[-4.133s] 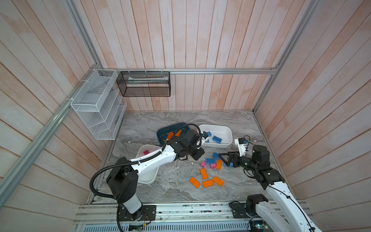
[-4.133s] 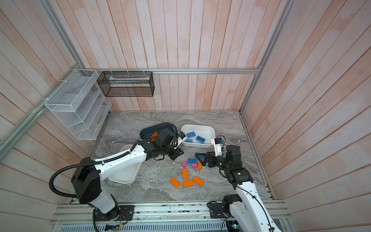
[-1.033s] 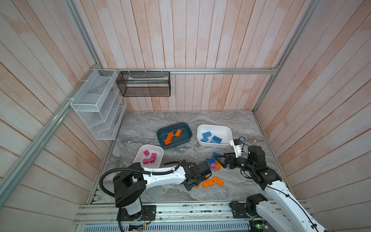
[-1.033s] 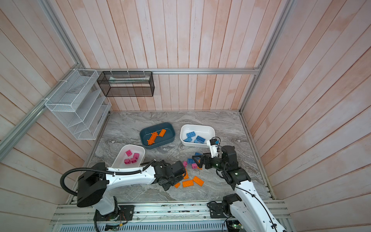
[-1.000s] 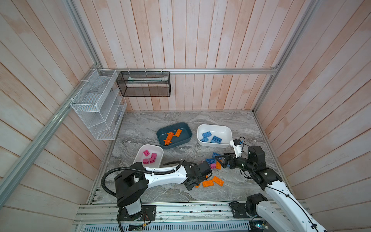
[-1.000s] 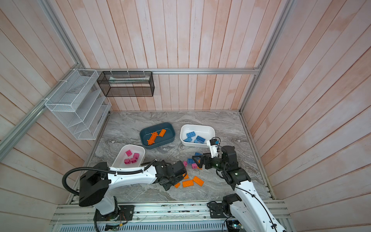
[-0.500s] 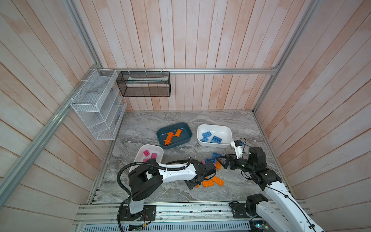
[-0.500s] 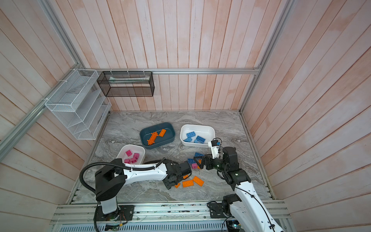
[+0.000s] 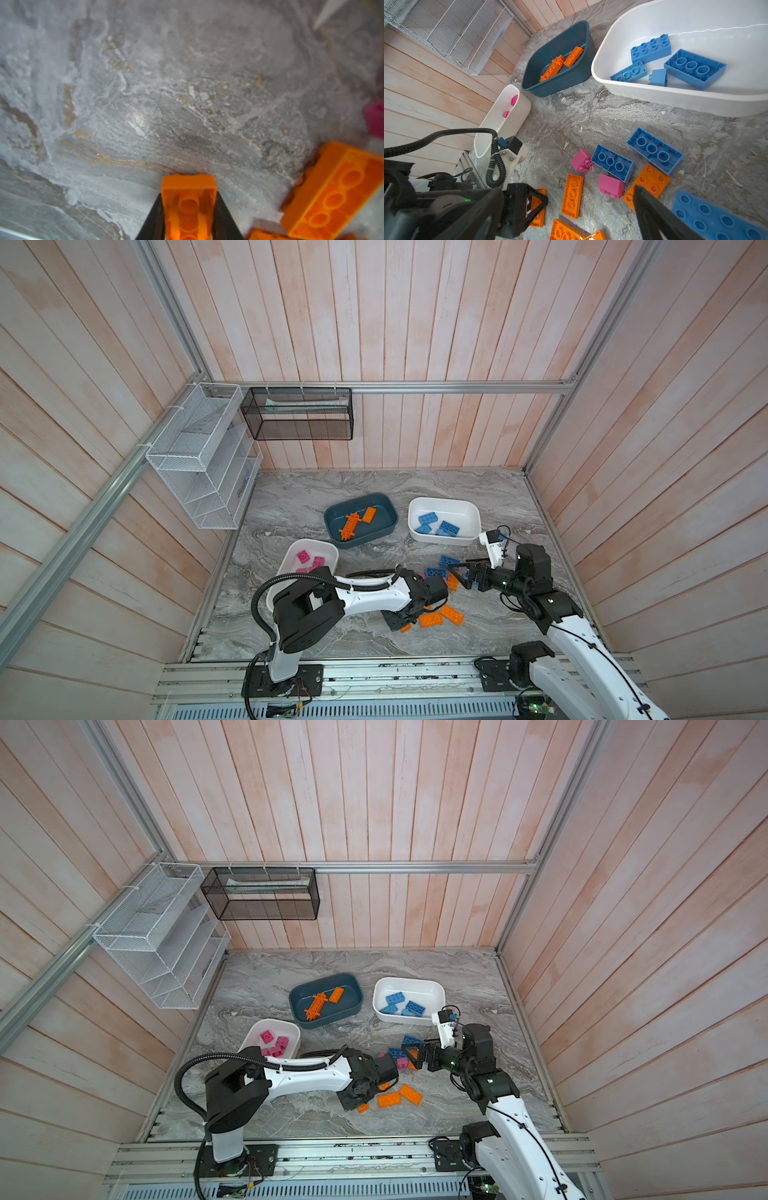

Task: Sort the legos into containers by color
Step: 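Close the left gripper on the orange 2x4 brick and lift it, then carry the orange brick with the left gripper into the teal bin and release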

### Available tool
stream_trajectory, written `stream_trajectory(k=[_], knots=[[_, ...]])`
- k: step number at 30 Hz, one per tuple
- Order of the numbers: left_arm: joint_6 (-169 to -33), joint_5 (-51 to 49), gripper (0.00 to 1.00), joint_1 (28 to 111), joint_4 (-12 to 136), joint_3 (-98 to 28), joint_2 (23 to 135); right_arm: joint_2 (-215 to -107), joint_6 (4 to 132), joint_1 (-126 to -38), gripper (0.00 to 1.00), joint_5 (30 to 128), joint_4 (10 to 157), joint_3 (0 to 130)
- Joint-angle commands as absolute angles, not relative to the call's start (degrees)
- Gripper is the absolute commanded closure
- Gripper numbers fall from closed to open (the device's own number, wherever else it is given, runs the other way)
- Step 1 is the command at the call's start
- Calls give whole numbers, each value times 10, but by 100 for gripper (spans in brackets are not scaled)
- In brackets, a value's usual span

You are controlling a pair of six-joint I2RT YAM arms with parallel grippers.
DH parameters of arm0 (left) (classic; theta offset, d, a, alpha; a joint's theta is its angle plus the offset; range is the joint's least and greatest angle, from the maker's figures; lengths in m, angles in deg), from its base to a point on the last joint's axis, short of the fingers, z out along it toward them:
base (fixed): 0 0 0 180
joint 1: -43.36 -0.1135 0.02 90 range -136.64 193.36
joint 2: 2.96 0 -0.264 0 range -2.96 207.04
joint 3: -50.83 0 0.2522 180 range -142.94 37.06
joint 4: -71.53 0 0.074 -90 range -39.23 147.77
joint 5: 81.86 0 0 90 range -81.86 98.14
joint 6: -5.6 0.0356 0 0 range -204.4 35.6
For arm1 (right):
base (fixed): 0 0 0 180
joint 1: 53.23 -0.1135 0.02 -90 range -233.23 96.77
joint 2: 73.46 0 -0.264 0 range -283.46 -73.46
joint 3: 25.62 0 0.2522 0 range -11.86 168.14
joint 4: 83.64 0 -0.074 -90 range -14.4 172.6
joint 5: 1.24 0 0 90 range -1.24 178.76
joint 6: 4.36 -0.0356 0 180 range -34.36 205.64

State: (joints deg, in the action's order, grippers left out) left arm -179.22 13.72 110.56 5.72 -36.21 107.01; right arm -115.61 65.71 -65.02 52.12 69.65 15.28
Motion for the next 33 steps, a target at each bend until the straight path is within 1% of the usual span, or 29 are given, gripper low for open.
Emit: stream_trajectory(k=[1, 5, 8, 10, 14, 16, 18, 22, 26, 29, 33], knots=[[-1778, 149, 78, 1106, 42, -361, 1065, -1155, 663, -646, 2, 511, 707, 146], [-1737, 183, 79, 1095, 39, -352, 1013, -1157, 663, -645, 2, 511, 707, 148], [-1680, 209, 78, 1075, 35, -343, 959, -1157, 663, -644, 2, 510, 709, 150], [-1614, 224, 79, 1054, 44, -339, 923, -1158, 662, -644, 2, 510, 709, 153], [-1432, 247, 79, 987, 76, -343, 862, -1159, 658, -644, 2, 507, 712, 156], [-1346, 230, 78, 925, 113, -341, 842, -1158, 656, -643, 2, 507, 713, 157], [-1246, 185, 77, 866, 166, -345, 836, -1157, 652, -643, 2, 507, 715, 159], [-1111, 124, 76, 780, 225, -401, 872, -1157, 649, -643, 2, 509, 716, 163], [-1028, 71, 75, 716, 267, -484, 956, -1162, 646, -643, 2, 507, 721, 168], [-995, 53, 75, 695, 264, -563, 1034, -1165, 649, -642, 2, 508, 717, 174], [-971, 40, 75, 685, 264, -629, 1118, -1165, 653, -642, 2, 512, 711, 177]])
